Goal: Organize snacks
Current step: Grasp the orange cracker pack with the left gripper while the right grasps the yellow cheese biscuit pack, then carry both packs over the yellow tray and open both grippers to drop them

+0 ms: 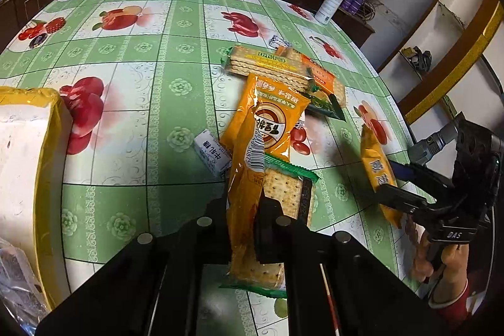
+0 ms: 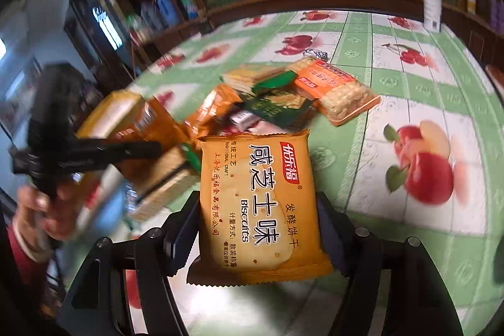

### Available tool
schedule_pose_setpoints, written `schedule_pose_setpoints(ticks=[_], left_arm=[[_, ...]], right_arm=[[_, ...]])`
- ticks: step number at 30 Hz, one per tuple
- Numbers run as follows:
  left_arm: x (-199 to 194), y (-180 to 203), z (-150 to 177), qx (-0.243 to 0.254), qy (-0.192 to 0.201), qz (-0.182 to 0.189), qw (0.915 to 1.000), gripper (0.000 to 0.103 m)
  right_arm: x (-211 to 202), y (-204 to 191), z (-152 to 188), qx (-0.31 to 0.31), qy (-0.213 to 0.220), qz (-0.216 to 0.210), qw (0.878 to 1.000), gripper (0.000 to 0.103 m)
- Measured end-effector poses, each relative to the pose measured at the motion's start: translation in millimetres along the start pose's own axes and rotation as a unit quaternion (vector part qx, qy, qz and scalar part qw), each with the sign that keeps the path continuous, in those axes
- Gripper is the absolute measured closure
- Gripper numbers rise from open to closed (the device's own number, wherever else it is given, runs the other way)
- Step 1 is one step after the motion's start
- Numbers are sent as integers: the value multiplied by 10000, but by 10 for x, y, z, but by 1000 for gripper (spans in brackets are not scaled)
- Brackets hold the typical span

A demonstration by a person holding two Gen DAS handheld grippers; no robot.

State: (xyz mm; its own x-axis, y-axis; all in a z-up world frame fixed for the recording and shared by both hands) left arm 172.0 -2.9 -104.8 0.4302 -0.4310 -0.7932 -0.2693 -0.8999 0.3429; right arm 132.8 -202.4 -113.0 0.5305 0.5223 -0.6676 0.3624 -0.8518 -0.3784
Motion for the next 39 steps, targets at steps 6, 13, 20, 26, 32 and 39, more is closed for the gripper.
schedule_pose_setpoints(ticks=[6, 13, 20, 26, 32, 39], left_arm=[[-344, -115, 126, -215, 402, -256, 9986, 97], [-839, -299, 359, -561, 863, -534, 9933, 97], [-1266, -532, 573, -773, 1206, -1049, 9841, 96], [-1496, -805, 702, -982, 1386, -1549, 9732, 96], [-1621, -1041, 807, -1204, 1453, -1800, 9654, 96], [-1766, -1221, 869, -1349, 1607, -2088, 9552, 96]], right_arm=[[-236, -206, 35, 437, 458, -427, 9971, 32], [-253, -668, 40, 301, 564, -701, 9955, 32], [-141, -1204, 36, 25, 483, -1050, 9933, 33], [-31, -1604, -16, -189, 418, -1331, 9900, 33], [82, -1918, -56, -388, 347, -1491, 9874, 33], [209, -2204, -98, -614, 288, -1521, 9860, 33]])
Point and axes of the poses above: each gripper's, at about its wrist camera, not at the fingertips, and x roughly the way its jaws point, y to its right, z to its underside, the point moved 4 cm from there along x, roughly the way its jaws point, and after that the axes turned 2 degrees about -x, right-handed, at the moved point
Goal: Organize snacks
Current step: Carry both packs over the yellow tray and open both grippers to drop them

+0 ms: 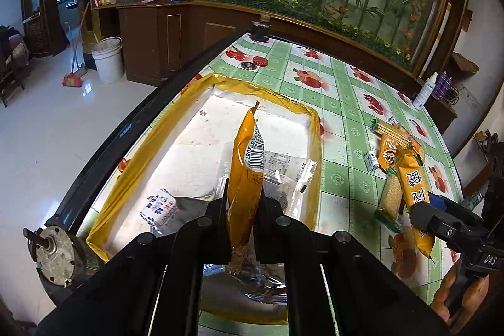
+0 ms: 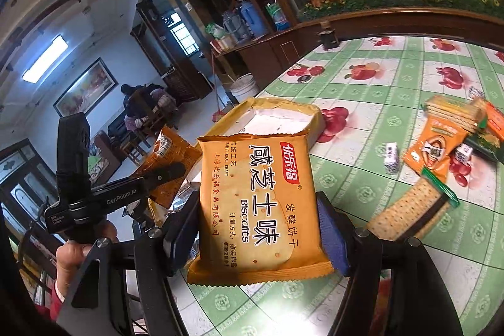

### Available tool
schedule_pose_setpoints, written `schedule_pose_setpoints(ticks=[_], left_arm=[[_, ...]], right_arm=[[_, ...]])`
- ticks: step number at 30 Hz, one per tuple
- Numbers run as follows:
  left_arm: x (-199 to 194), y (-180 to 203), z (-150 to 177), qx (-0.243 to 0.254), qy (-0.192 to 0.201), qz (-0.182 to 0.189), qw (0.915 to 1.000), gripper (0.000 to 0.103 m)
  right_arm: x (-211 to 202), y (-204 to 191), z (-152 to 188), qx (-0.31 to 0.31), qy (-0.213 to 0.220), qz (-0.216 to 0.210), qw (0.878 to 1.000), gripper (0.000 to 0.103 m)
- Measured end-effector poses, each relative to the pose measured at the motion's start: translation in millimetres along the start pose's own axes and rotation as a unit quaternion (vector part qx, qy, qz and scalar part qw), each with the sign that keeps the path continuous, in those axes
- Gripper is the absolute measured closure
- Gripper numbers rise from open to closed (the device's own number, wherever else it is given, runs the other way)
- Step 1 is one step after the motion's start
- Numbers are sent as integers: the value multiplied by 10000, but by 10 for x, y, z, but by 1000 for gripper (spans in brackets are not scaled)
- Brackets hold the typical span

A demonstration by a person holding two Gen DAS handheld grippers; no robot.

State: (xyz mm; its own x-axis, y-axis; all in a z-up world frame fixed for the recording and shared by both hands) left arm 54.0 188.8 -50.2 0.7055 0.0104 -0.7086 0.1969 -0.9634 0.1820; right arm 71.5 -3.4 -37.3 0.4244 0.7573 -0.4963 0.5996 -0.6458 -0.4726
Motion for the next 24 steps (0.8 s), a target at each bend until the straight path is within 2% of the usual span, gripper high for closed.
schedule_pose_setpoints(ticks=[11, 24], left_arm=[[87, -270, -5, -130, -40, -227, 9997, 96], [228, -321, -121, 6, -29, -518, 9987, 96]], right_arm=[[463, -256, -154, -311, -219, -64, 9993, 33], [831, -317, -434, -388, -224, -104, 9989, 33]])
Point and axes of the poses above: each gripper's, at about its wrist camera, not at the fingertips, and x roughly the way its jaws point, y to its right, z to its underside, the point moved 4 cm from there along x, roughly the way its jaws point, and after that the axes turned 2 degrees about -x, right-handed, at the moved point
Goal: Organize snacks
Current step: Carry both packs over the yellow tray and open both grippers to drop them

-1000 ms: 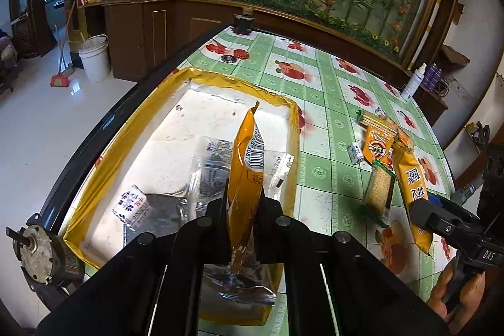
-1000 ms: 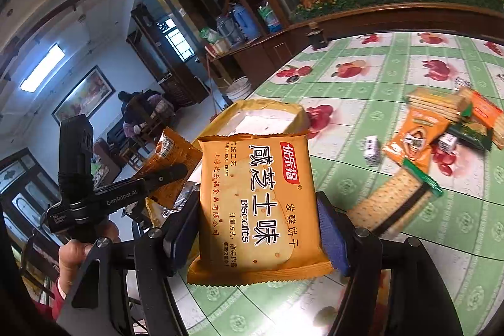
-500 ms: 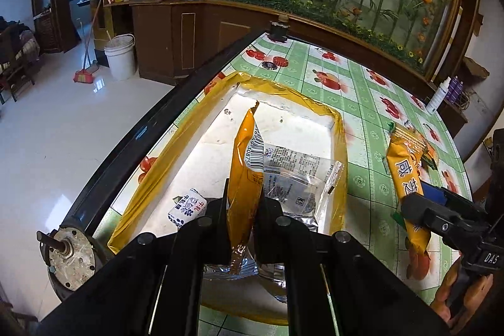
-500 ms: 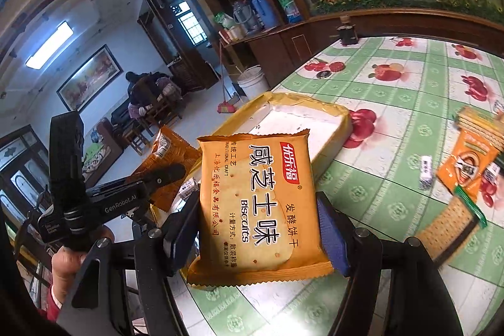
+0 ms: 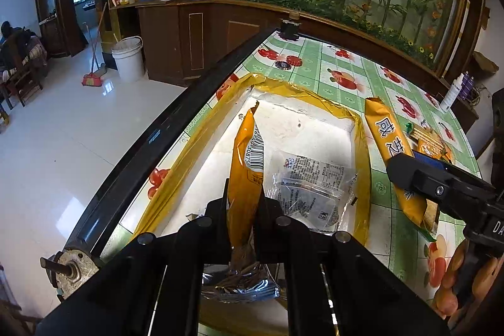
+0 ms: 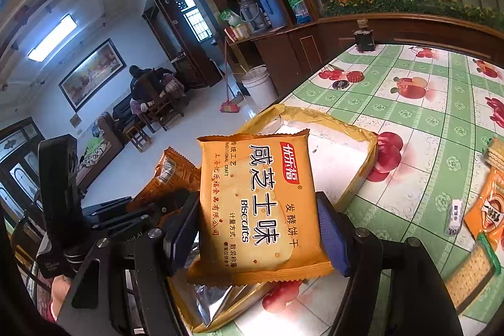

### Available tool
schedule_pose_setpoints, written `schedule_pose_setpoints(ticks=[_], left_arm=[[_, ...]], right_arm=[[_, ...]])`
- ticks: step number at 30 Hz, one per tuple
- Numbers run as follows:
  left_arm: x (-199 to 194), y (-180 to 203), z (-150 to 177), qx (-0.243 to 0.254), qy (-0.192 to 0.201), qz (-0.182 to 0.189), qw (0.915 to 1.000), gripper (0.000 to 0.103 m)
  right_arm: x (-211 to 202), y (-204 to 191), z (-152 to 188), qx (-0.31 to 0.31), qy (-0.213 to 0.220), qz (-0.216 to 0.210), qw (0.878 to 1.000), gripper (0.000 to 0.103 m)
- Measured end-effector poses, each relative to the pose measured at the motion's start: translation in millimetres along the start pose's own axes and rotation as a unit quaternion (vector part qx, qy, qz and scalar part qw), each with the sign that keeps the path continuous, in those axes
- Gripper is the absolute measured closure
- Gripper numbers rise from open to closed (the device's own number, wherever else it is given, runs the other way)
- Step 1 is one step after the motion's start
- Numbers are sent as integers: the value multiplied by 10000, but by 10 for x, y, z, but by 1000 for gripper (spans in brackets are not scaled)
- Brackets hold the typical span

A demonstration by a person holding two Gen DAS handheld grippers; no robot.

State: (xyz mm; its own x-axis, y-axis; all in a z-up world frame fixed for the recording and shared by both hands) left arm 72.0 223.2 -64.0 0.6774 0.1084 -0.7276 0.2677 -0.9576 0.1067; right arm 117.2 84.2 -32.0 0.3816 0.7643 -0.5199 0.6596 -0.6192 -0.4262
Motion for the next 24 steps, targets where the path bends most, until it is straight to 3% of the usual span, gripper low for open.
schedule_pose_setpoints(ticks=[15, 24], left_arm=[[411, -19, -174, 145, -421, -340, 9984, 96], [528, -44, -160, 301, -465, -690, 9961, 96]], right_arm=[[538, 269, -348, 83, -213, 302, 9993, 33], [863, 315, -311, -78, -529, 533, 9971, 33]])
Point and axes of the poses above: each gripper's, at about its wrist camera, not at the fingertips, and x roughly the way its jaws point, y to its right, z to its underside, the point moved 4 cm from there along x, roughly the way its jaws point, and after that the axes turned 2 degrees about -x, right-handed, at the moved point
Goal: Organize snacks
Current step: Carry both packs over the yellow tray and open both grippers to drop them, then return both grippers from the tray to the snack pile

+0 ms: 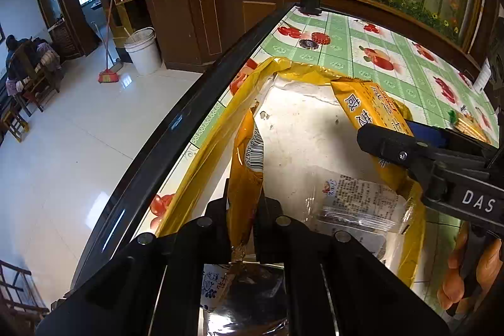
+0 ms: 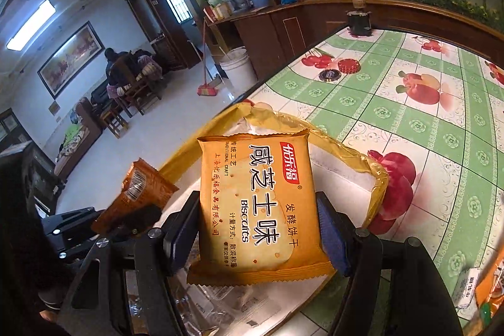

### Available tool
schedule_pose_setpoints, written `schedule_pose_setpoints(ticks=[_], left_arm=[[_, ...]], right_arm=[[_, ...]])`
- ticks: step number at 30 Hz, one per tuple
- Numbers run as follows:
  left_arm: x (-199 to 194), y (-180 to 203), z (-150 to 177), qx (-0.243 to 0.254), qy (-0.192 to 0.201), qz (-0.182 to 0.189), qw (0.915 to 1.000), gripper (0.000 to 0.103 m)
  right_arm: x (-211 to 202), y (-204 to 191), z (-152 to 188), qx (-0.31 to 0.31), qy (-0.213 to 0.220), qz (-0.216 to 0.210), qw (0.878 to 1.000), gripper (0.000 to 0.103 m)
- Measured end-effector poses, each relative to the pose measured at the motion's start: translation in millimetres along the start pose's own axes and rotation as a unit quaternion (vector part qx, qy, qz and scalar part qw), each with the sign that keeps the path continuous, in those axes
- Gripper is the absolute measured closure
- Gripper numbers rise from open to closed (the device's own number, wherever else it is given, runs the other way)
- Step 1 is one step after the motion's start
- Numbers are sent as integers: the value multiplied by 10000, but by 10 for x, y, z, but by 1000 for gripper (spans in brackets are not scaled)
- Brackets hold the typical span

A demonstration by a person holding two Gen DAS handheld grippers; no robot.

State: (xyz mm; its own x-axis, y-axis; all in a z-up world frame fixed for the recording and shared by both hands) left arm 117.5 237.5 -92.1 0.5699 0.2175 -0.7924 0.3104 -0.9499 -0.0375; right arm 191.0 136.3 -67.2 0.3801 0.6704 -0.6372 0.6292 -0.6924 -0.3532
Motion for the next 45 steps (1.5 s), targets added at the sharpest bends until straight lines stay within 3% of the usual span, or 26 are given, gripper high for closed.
schedule_pose_setpoints(ticks=[9, 10, 12, 14, 18, 34, 45], left_arm=[[64, 2, 3, 42, -118, -364, 9993, 91], [64, -2, 4, 36, -151, -427, 9990, 87], [48, -8, 7, 25, -132, -520, 9986, 55], [-1, -3, 19, -8, -66, -391, 9992, 48], [-141, 41, 29, 157, 214, -674, 9974, 34], [-473, 223, 74, 198, 507, -476, 9974, 34], [-679, 798, 184, 613, 589, 7, 9964, 31]], right_arm=[[149, 59, 48, -10, -168, 156, 9997, 32], [151, 58, 43, -15, -175, 151, 9997, 30], [125, 44, 35, -36, -145, 165, 9998, 31], [73, 39, 23, -29, -99, 176, 9998, 29], [-100, 61, 10, 18, 71, 192, 9998, 26], [-1082, 557, 482, 600, 553, 672, 9944, 21], [-1785, 1186, 1063, 1206, 734, 1304, 9814, 18]])
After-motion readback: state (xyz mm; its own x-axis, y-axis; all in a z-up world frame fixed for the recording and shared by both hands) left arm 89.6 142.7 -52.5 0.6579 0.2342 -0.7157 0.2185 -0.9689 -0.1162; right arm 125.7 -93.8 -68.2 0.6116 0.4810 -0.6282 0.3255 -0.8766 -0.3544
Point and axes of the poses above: each gripper's, at about its wrist camera, not at the fingertips, and x roughly the way its jaws point, y to its right, z to its underside, the point moved 4 cm from there along x, roughly the way its jaws point, and after that the axes turned 2 degrees about -x, right-handed, at the moved point
